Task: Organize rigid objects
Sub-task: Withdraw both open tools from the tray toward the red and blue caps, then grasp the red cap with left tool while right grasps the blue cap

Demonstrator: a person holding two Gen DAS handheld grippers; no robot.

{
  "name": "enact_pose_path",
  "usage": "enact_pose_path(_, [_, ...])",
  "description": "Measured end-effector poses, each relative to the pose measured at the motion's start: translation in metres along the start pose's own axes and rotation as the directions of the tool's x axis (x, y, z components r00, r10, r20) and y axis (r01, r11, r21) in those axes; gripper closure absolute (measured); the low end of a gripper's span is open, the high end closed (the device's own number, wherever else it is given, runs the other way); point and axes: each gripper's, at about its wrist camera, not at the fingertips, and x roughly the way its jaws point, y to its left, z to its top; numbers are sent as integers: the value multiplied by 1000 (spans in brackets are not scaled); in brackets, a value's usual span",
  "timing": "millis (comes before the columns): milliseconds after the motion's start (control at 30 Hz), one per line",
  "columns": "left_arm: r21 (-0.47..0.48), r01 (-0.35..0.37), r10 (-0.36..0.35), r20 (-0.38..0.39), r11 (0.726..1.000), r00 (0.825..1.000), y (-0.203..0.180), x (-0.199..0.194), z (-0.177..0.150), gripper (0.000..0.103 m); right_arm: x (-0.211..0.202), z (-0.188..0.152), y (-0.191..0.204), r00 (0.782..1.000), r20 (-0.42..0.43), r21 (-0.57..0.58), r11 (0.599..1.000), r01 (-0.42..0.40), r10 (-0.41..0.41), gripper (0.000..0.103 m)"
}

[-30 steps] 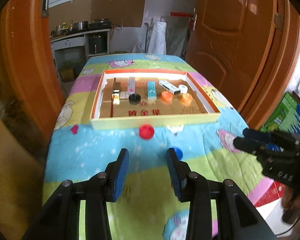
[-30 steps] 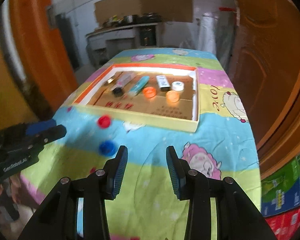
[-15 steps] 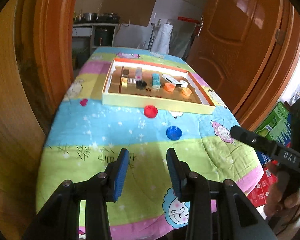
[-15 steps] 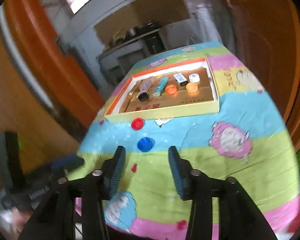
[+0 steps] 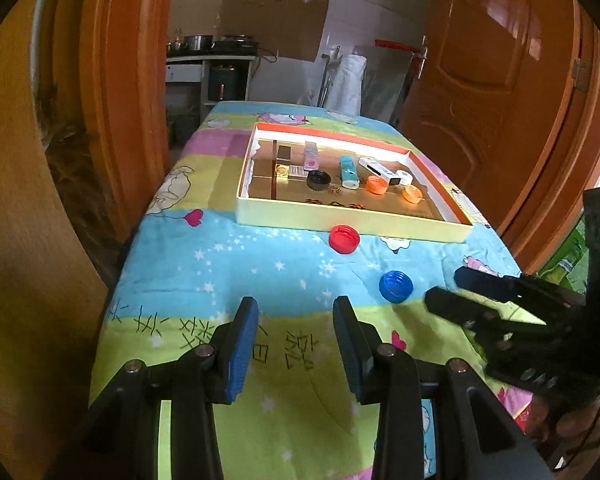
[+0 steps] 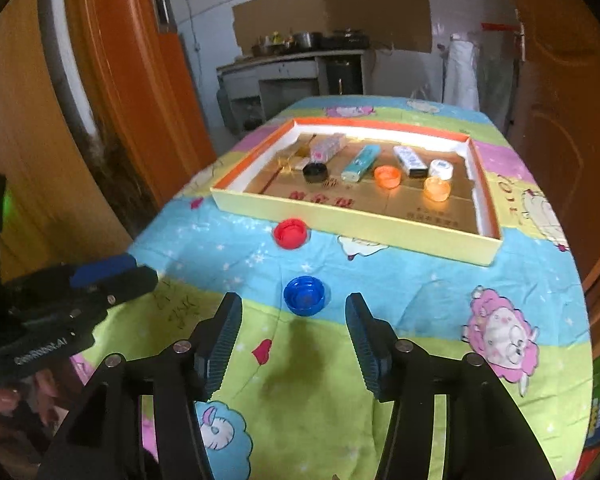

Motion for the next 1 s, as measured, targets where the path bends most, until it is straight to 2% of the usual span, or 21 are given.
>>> enact_pose_path(300, [22, -10, 10, -12, 1000, 1000, -3, 15, 5, 64, 46, 3, 1, 993, -68, -37, 995, 94, -96, 47])
enact_pose_path(633, [32, -6, 6, -24, 999, 1000, -5, 31, 14, 64, 66, 5, 0, 987, -105, -54, 991, 119, -124, 48])
enact_pose_path(667, [34, -5, 6, -25, 999, 1000, -5, 33, 15, 64, 67, 5, 0, 987, -107, -53, 992, 118, -123, 50])
enact_pose_path(800, [47, 3, -1, -34, 999, 999, -9, 40, 19, 64, 68, 4, -2, 984, -101, -54, 989, 141, -146, 73])
enact_pose_path(1000, [88, 57, -52, -57, 995, 997, -24, 58, 31, 64, 67, 4, -8, 986, -95, -25, 991, 132, -134, 72])
